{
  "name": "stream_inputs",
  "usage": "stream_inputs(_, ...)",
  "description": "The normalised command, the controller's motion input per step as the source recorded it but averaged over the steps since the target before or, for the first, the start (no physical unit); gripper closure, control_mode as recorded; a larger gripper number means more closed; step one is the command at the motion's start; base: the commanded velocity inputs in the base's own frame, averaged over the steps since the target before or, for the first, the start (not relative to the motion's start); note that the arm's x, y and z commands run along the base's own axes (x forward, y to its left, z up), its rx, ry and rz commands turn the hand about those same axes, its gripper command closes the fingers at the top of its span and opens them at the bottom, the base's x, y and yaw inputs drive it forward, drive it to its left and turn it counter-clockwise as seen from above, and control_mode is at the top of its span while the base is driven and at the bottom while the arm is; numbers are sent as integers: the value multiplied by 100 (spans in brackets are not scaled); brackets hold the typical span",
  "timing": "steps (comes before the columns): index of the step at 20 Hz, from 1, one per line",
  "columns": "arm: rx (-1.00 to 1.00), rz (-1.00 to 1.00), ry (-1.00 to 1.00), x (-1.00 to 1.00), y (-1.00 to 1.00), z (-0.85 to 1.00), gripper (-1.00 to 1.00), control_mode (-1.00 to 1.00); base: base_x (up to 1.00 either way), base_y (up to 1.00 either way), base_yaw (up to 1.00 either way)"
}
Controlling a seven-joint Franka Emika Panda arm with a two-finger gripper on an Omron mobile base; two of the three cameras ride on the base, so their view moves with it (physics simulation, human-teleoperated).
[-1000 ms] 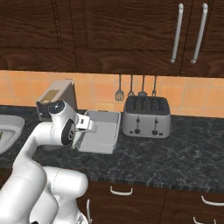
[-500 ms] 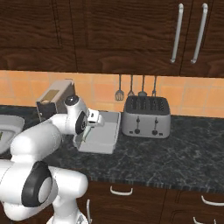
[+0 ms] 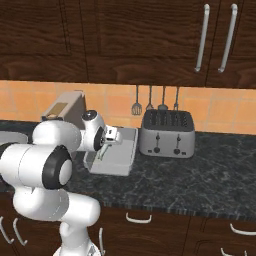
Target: Place one corn and one fish in each tupperware on the nearby counter, to pack two identical lunches.
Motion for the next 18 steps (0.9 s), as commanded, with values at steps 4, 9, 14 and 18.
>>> stream_inputs(4, 0, 0, 2, 35, 0, -24, 100, -100, 0, 0, 0)
stream_inputs(9, 0, 0, 10, 37, 0, -6, 100, -100, 0, 0, 0)
stream_inputs(14, 0, 0, 14, 36, 4, -7, 100, -100, 0, 0, 0)
stream_inputs(18, 0, 0, 4, 31, 5, -23, 100, -100, 0, 0, 0)
